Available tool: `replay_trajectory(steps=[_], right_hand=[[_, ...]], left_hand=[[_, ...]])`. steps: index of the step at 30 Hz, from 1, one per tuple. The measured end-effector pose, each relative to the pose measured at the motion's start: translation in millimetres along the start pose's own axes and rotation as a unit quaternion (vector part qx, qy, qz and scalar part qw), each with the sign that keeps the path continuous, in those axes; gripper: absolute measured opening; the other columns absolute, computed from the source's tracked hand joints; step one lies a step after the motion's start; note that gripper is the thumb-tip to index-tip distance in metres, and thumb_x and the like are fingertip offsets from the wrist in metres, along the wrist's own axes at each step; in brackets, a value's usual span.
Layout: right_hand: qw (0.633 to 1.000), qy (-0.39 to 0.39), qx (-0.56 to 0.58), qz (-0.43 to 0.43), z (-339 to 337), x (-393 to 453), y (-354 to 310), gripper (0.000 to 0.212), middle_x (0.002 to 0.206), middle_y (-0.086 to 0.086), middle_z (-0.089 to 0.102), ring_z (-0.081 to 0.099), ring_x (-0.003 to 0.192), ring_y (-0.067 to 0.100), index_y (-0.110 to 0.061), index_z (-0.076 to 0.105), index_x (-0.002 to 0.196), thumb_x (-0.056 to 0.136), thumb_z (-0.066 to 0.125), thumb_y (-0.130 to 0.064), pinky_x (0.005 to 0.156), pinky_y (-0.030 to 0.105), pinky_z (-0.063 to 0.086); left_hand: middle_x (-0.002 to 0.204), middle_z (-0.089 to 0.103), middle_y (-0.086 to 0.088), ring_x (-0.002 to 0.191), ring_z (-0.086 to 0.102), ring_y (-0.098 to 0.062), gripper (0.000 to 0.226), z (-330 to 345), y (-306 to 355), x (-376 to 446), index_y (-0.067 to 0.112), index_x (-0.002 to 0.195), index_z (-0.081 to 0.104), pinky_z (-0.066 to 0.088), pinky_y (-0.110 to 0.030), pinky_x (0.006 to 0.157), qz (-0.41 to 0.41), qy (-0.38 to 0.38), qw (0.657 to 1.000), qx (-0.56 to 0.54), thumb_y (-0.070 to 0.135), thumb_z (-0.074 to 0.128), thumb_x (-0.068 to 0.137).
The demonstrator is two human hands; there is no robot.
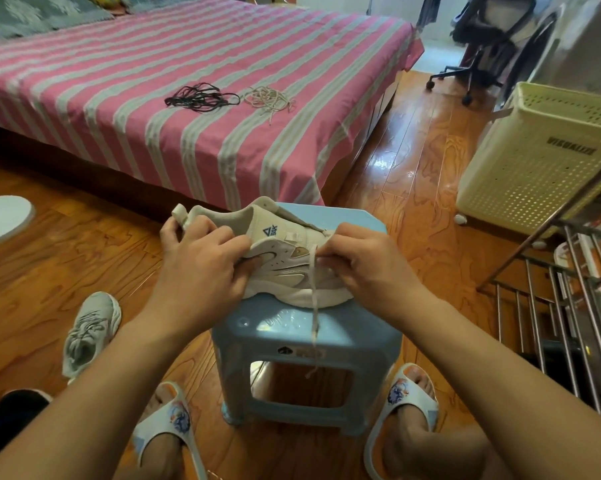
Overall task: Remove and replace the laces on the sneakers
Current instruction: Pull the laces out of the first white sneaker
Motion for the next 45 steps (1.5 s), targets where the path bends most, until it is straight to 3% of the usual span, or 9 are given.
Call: replay_trajectory(steps=[4,7,14,22,28,33,38,41,45], right_hand=[[0.974,0.089,-0.093,0.184,-59.3,-11.7,77.1,0.005,0.084,-0.001,0.059,0.056,0.081,0.022,-0.010,0.075,0.085,0.087,0.073,-0.014,0.070,0.026,0.033],[0.912,0.009,-0.215,0.350,-76.7,-40.8,125.7,0.010,0.103,0.009,0.061,0.054,0.102,0.034,-0.014,0.075,0.095,0.091,0.070,-0.021,0.083,0.034,0.039],[0.991,-0.032,-0.116,0.058,0.7,-0.2,15.0,0.016,0.092,0.000,0.063,0.052,0.091,0.025,-0.017,0.072,0.096,0.083,0.077,-0.026,0.079,0.043,0.047],[0.984,0.042,0.034,0.170,-70.4,-25.5,67.6,0.013,0.075,-0.004,0.063,0.057,0.073,0.015,-0.021,0.073,0.077,0.084,0.080,-0.013,0.066,0.035,0.048],[0.982,-0.138,-0.074,0.102,2.2,-14.1,8.8,0.070,0.124,-0.009,0.058,0.044,0.118,0.013,-0.025,0.055,0.136,0.081,0.062,-0.068,0.100,0.031,0.038],[0.982,-0.040,-0.131,0.129,8.8,11.8,5.9,0.015,0.099,0.006,0.068,0.057,0.096,0.029,-0.014,0.066,0.099,0.093,0.066,-0.028,0.079,0.040,0.042],[0.987,0.005,-0.114,0.113,-18.7,1.7,23.8,0.007,0.080,0.007,0.064,0.056,0.083,0.028,-0.012,0.072,0.084,0.082,0.070,-0.005,0.068,0.038,0.046],[0.943,0.027,-0.191,0.273,-67.6,-25.9,91.9,0.004,0.084,0.009,0.065,0.059,0.085,0.033,-0.012,0.072,0.087,0.086,0.072,-0.008,0.068,0.033,0.043],[0.819,-0.163,-0.306,0.456,-71.9,-68.2,144.8,0.012,0.082,0.009,0.053,0.058,0.085,0.034,-0.011,0.071,0.094,0.085,0.064,-0.006,0.068,0.032,0.044]], left_hand=[[0.077,0.055,0.015,0.094,0.050,-0.022,0.020,0.1,-2.8,1.4,0.028,0.085,0.065,0.031,-0.061,0.101,-0.008,-0.011,1.000,-0.010,0.044,0.054,0.091],[0.077,0.057,0.012,0.094,0.052,-0.025,0.022,0.5,4.9,0.4,0.026,0.083,0.065,0.030,-0.062,0.102,-0.001,-0.015,1.000,0.006,0.043,0.053,0.090],[0.078,0.058,0.012,0.094,0.051,-0.025,0.023,0.8,6.0,-0.5,0.027,0.083,0.065,0.031,-0.060,0.100,-0.004,-0.007,1.000,0.002,0.044,0.052,0.091],[0.081,0.062,0.005,0.096,0.049,-0.030,0.027,-15.2,-35.7,4.9,0.021,0.081,0.067,0.029,-0.059,0.099,-0.074,0.026,0.996,0.038,0.042,0.052,0.089],[0.085,0.060,0.008,0.098,0.048,-0.026,0.023,-11.2,6.2,-4.8,0.024,0.087,0.070,0.028,-0.059,0.099,-0.026,0.019,0.999,0.019,0.042,0.056,0.091],[0.086,0.061,0.008,0.097,0.050,-0.026,0.018,-8.2,20.6,-15.5,0.025,0.090,0.071,0.027,-0.059,0.099,-0.018,0.032,0.999,0.014,0.038,0.059,0.092],[0.082,0.060,0.006,0.093,0.049,-0.028,0.019,-9.1,-3.1,-9.3,0.023,0.085,0.068,0.027,-0.058,0.099,-0.055,0.022,0.997,0.039,0.038,0.056,0.090],[0.081,0.061,0.004,0.095,0.049,-0.031,0.020,-13.9,-22.2,-5.5,0.021,0.084,0.068,0.028,-0.061,0.099,-0.079,0.026,0.996,0.043,0.036,0.056,0.087],[0.082,0.062,0.004,0.096,0.050,-0.031,0.021,-14.7,-22.2,-6.0,0.021,0.084,0.069,0.028,-0.062,0.099,-0.077,0.022,0.996,0.032,0.037,0.055,0.087]])
Point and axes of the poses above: each hand's wrist, its own x-axis towards the middle knuckle, its own z-axis out of the palm, y = z × x, the point moved 8 cm from there along x, towards the middle knuckle
